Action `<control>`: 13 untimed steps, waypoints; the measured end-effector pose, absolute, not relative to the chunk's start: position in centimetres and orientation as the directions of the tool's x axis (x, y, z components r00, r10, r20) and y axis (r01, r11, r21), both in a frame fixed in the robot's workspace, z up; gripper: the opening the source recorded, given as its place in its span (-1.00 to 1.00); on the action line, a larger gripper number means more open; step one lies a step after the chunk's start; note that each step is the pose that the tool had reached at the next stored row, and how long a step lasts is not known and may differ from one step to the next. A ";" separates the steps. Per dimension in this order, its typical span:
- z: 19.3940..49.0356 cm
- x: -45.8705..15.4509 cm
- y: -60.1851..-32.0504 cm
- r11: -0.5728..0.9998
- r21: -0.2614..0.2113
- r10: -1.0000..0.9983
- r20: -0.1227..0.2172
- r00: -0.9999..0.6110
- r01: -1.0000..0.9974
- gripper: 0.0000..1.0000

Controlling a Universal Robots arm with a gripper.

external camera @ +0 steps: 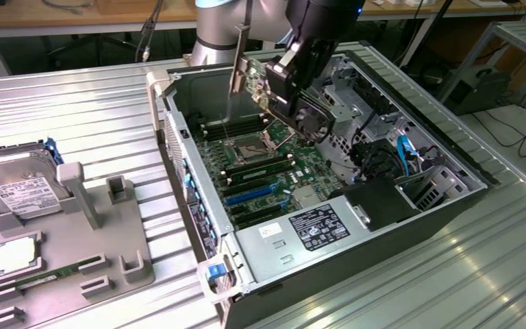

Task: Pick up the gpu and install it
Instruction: 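Insert the gpu into the slot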

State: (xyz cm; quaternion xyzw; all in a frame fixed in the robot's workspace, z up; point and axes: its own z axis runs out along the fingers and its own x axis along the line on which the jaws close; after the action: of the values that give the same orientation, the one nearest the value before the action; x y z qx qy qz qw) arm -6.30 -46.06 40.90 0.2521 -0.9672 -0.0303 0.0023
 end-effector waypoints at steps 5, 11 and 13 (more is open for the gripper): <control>40.9 -6.3 -46.1 0.850 0.060 -0.523 -0.011 -0.852 -0.523 -0.44; 40.9 -6.3 -46.1 0.820 0.060 -0.569 -0.011 -0.822 -0.569 -0.44; 40.9 -6.3 -46.1 0.811 0.060 -0.583 -0.011 -0.812 -0.582 -0.44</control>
State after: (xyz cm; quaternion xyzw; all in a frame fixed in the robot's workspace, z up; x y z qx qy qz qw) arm -6.30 -46.08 40.90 0.3062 -0.9515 -0.0303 0.0039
